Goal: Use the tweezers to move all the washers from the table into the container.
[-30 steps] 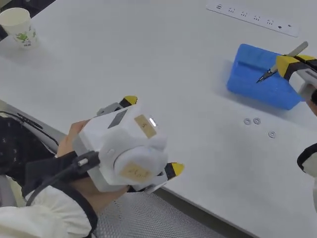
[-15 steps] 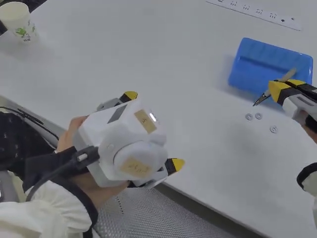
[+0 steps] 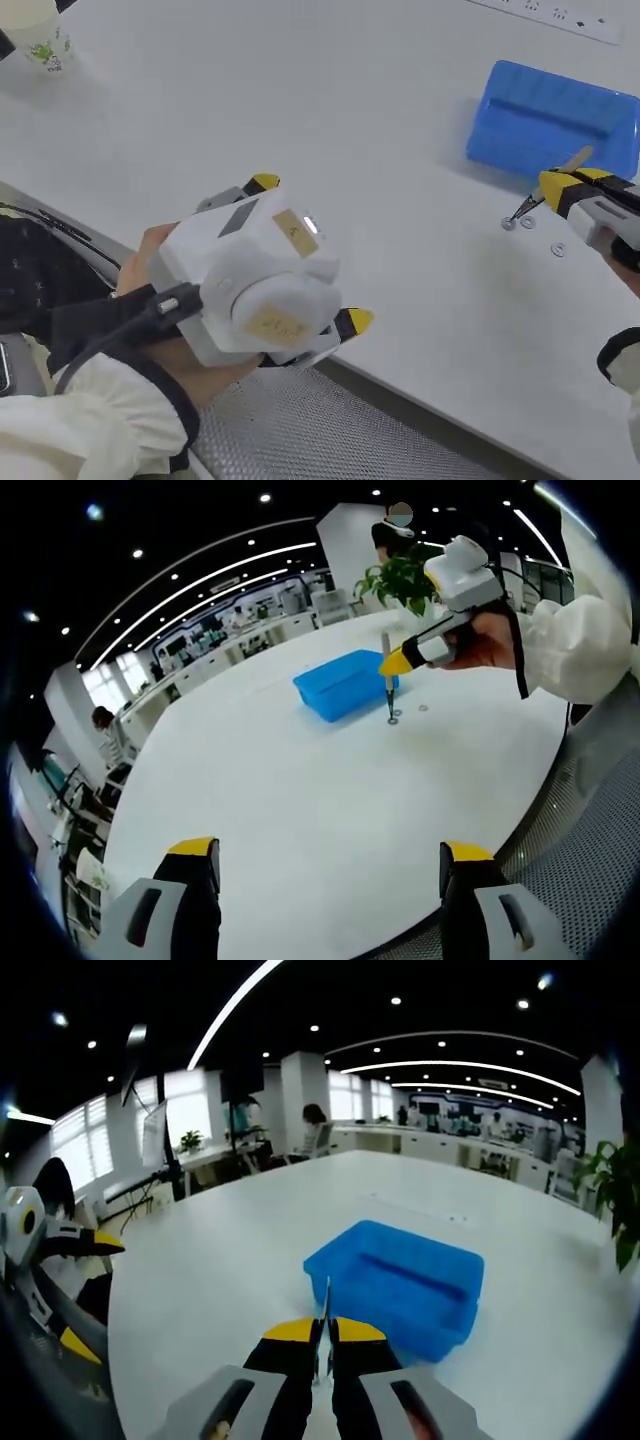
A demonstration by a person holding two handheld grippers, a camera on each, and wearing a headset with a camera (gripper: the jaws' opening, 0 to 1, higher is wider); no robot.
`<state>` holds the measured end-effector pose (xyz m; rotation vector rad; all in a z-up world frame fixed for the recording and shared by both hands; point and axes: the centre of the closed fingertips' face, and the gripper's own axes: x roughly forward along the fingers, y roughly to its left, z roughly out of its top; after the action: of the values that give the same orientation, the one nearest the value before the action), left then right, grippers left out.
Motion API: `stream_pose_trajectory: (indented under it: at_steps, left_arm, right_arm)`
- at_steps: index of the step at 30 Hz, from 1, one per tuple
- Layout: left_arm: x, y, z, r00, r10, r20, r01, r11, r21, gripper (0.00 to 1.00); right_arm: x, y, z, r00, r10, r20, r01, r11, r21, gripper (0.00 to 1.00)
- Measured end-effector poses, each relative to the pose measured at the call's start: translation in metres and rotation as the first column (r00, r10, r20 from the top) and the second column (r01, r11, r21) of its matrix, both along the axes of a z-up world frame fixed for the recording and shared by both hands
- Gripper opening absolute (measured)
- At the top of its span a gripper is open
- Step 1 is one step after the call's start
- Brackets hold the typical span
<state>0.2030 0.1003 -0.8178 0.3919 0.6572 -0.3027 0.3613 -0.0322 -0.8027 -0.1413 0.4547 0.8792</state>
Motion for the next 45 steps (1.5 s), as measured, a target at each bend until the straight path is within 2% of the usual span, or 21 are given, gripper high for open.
stream_pose_trajectory:
  at_steps: [8,14,21,27,31,38,43,45]
  left_arm:
    - [0.000,-0.001,-0.001,1.000,-0.002,-0.004,0.002,1.000,0.001,0.93]
    - [-0.001,0.000,-0.001,1.000,-0.001,-0.005,0.001,1.000,0.002,0.93]
    - [-0.001,0.000,-0.001,1.000,-0.001,-0.006,0.001,1.000,0.005,0.93]
    - [-0.001,0.000,-0.001,1.000,-0.002,-0.006,0.002,1.000,0.006,0.93]
    - [-0.001,0.000,-0.001,1.000,-0.002,-0.006,0.002,1.000,0.006,0.93]
    - [0.000,0.001,-0.001,1.000,0.000,-0.005,0.000,1.000,0.007,0.93]
    - [0.000,0.001,-0.001,1.000,0.000,-0.004,0.001,1.000,0.010,0.93]
    - [0.000,0.002,-0.001,1.000,0.001,-0.005,-0.001,1.000,0.012,0.93]
  right_arm:
    - [-0.004,-0.001,-0.001,1.000,0.008,0.001,-0.008,1.000,-0.012,0.02]
    - [-0.010,-0.002,-0.001,1.000,0.012,0.027,-0.012,1.000,-0.017,0.01]
    - [-0.011,-0.003,-0.003,0.998,0.037,0.059,-0.033,0.997,-0.070,0.00]
    - [-0.005,-0.006,-0.002,1.000,0.004,-0.018,-0.004,0.999,-0.033,0.00]
    - [0.000,-0.005,-0.002,0.999,0.003,-0.034,-0.004,1.000,-0.030,0.00]
    - [-0.003,-0.002,-0.002,0.999,0.016,-0.030,-0.017,0.999,-0.034,0.00]
    - [-0.003,-0.002,-0.001,0.999,-0.007,-0.036,0.006,1.000,-0.011,0.01]
    - [-0.003,-0.003,-0.003,0.999,-0.010,-0.035,0.009,1.000,-0.022,0.01]
